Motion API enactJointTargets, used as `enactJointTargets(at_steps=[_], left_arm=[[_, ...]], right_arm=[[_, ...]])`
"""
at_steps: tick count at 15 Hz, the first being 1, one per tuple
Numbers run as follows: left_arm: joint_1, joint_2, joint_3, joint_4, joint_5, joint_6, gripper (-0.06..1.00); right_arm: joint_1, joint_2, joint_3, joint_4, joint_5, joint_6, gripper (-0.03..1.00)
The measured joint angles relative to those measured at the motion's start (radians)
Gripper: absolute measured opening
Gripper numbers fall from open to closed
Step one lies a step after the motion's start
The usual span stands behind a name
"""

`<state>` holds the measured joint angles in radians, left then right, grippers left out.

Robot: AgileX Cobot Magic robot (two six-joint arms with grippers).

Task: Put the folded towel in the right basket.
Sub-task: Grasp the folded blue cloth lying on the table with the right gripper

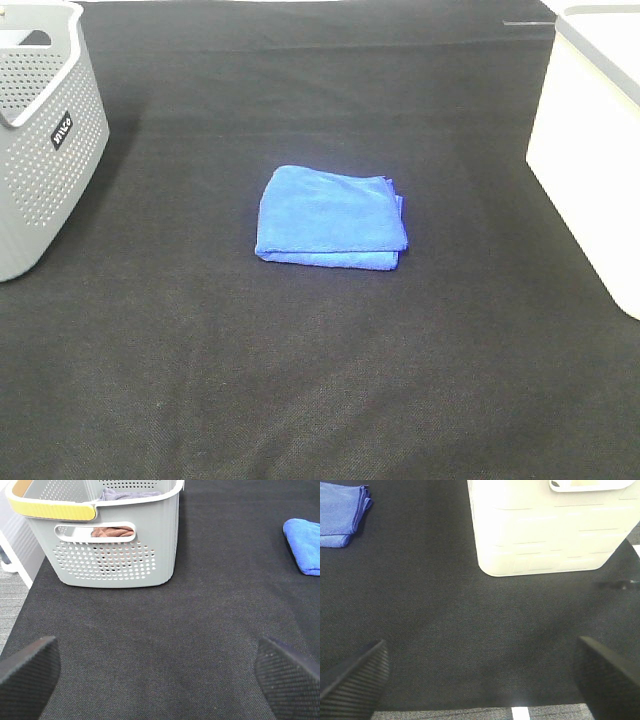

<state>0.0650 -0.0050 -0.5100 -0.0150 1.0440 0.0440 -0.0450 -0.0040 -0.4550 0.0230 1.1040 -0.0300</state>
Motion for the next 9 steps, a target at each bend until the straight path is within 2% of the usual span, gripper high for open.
enactJointTargets(at_steps=[9], left_arm=[[0.000,0.000,0.000,0.000,0.000,0.000,0.99]], right_arm=[[0.000,0.000,0.000,0.000,0.000,-0.002,0.96]])
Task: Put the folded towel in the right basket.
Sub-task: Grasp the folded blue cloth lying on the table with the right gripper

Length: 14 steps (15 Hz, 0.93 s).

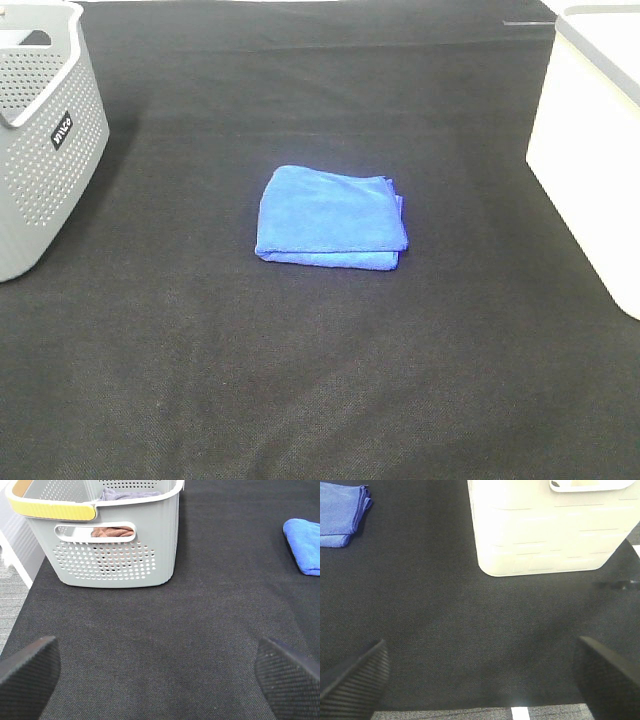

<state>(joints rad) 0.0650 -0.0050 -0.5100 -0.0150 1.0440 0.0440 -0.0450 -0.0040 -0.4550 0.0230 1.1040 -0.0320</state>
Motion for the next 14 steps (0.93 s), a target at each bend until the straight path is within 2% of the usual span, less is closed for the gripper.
enactJointTargets(at_steps=[14], left_arm=[[0.000,0.000,0.000,0.000,0.000,0.000,0.99]], right_arm=[[0.000,0.000,0.000,0.000,0.000,-0.001,0.96]])
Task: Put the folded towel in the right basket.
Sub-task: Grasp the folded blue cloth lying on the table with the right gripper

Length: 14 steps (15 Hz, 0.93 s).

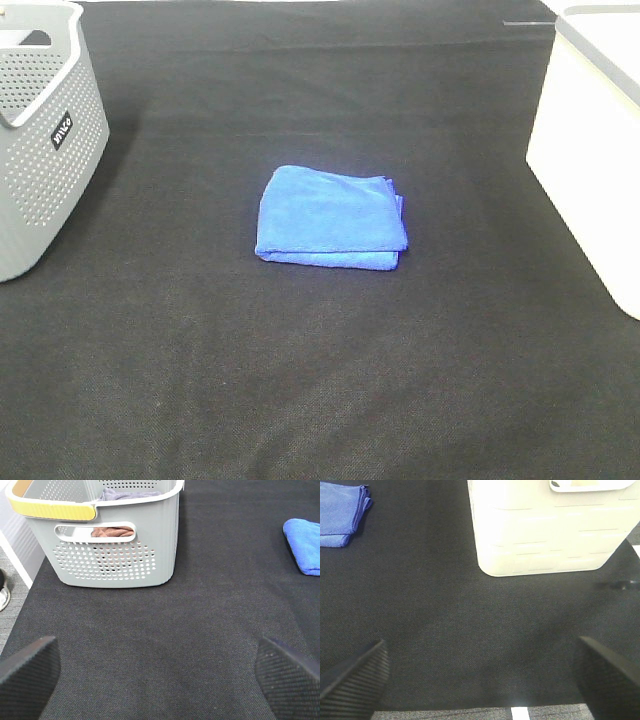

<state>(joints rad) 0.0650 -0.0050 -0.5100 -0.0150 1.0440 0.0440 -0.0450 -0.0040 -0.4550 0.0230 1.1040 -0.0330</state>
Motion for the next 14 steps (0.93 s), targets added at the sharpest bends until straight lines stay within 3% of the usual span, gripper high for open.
enactJointTargets(at_steps=[10,14], left_arm=[[0.000,0.000,0.000,0.000,0.000,0.000,0.99],[0.000,0.000,0.000,0.000,0.000,0.000,0.99]], right_arm=[[0.000,0.014,-0.006,0.000,0.001,-0.014,0.96],[0.000,0.438,-0.276,0.158,0.109,-0.018,0.96]])
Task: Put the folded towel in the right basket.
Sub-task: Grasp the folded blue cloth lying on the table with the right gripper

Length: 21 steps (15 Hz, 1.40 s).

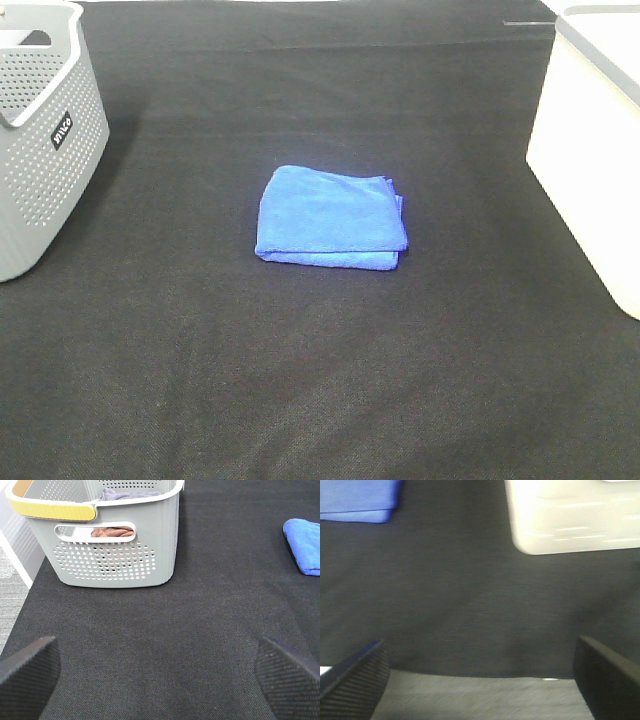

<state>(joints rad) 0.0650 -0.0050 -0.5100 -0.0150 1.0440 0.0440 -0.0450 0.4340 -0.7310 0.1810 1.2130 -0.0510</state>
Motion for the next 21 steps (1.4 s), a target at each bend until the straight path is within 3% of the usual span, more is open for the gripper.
enactJointTargets(at_steps=[2,5,11,15,17,21], left_arm=[[0.000,0.000,0.000,0.000,0.000,0.000,0.99],[0.000,0.000,0.000,0.000,0.000,0.000,0.99],[0.000,0.000,0.000,0.000,0.000,0.000,0.99],[0.000,0.000,0.000,0.000,0.000,0.000,0.99],[0.000,0.000,0.000,0.000,0.000,0.000,0.99],[0.000,0.000,0.000,0.000,0.000,0.000,0.99]], right_arm=[[0.000,0.186,-0.173,0.083,0.002,0.000,0.96],[0.000,0.357,-0.308,0.145,0.002,-0.002,0.96],[0.020,0.685,-0.381,0.446,-0.017,-0.120,0.94],[0.287,1.017,-0.431,0.465,-0.274,-0.114,0.94],[0.332,1.196,-0.528,0.467,-0.297,-0.108,0.94],[0.334,1.524,-0.762,0.449,-0.302,-0.108,0.94]])
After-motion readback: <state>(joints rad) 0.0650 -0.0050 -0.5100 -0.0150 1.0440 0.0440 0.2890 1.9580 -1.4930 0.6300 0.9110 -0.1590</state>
